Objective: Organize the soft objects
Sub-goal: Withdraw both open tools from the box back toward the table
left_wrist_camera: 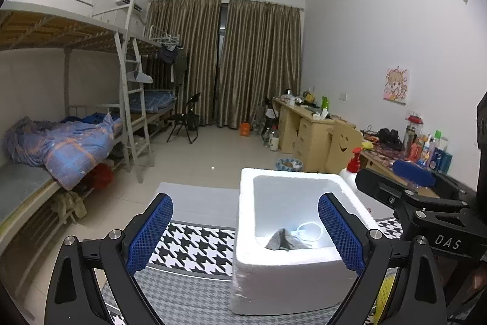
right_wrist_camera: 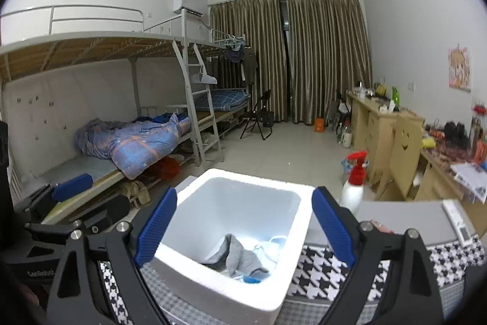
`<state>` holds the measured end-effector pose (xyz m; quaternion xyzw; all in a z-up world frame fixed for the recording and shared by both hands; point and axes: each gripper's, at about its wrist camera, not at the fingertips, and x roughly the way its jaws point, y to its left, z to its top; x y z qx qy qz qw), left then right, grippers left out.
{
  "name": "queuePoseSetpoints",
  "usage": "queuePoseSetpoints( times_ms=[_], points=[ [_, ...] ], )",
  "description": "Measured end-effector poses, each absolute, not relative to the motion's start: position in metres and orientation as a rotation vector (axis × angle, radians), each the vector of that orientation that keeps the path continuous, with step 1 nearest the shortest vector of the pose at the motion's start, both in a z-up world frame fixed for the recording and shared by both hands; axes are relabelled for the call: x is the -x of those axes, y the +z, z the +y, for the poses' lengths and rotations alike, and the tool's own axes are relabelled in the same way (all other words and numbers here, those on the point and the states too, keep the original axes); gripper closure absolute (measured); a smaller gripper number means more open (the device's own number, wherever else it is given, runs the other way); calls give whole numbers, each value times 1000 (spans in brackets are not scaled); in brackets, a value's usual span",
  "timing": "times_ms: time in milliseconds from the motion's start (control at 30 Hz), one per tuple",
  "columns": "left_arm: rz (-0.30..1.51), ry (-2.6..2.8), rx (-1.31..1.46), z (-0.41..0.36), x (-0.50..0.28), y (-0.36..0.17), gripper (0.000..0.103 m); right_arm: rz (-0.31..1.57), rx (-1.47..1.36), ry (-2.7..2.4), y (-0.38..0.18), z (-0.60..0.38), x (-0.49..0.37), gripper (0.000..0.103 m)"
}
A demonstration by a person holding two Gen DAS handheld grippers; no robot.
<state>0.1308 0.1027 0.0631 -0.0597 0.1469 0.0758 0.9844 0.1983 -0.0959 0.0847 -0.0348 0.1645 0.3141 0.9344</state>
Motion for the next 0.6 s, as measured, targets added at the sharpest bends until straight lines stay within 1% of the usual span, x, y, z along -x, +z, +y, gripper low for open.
queuePoseSetpoints(
  times_ms=[100, 333, 600],
  points=[
    [292, 156, 99, 94, -131, 65, 6, 321, 145, 603, 85, -93, -192, 10],
    [288, 138, 87, 82, -127, 65, 6, 345, 123, 603, 84, -104, -190, 10],
    [285, 124, 78, 74, -121, 67, 6, 248, 119, 539, 86, -115, -168, 10]
  ],
)
